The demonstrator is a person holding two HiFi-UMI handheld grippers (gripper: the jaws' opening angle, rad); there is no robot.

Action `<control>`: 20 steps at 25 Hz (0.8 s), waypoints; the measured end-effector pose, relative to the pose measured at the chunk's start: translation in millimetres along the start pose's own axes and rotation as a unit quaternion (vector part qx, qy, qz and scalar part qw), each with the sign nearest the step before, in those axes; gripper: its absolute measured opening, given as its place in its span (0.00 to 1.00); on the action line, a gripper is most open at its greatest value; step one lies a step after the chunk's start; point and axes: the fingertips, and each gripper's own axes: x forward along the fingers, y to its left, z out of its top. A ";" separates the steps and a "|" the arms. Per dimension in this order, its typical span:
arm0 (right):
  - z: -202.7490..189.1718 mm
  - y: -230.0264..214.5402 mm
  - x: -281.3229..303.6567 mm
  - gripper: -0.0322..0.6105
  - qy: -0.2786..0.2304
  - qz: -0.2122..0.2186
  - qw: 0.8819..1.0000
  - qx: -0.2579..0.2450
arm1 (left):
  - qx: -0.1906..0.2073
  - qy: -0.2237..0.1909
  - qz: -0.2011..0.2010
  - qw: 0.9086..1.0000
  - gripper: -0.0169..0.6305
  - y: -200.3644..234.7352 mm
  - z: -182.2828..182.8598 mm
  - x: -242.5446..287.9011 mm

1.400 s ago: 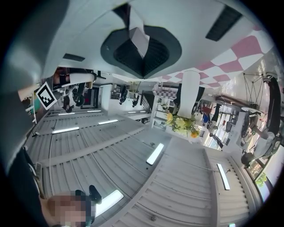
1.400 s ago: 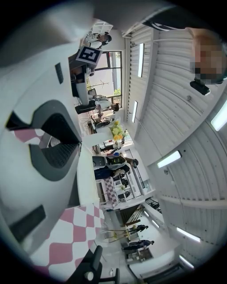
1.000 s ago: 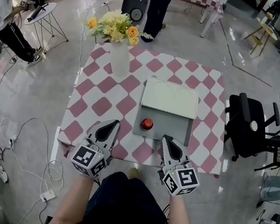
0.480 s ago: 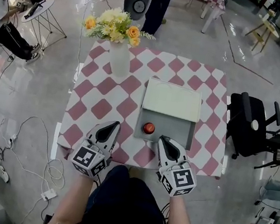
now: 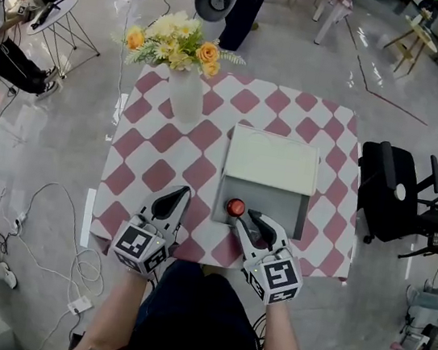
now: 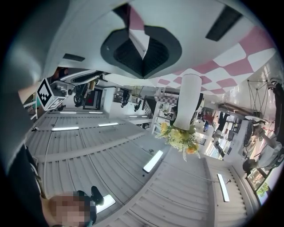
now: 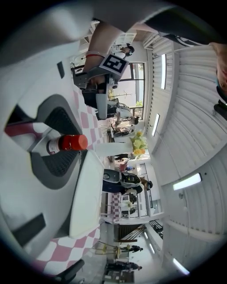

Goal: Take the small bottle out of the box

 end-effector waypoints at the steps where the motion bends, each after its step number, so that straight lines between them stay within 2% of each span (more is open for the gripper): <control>1: 0.2 0.1 2.2 0.23 0.002 0.001 1.000 -0.001 | -0.002 0.000 0.000 1.000 0.03 2.2 0.6 1.2; 4: -0.7 2.2 7.7 0.29 0.011 0.006 1.000 -0.002 | -0.005 0.001 -0.003 1.000 0.03 6.6 1.4 4.7; 20: -6.1 1.3 30.0 0.32 0.037 0.008 0.999 -0.015 | -0.011 0.008 -0.026 1.000 0.03 14.5 -0.4 30.6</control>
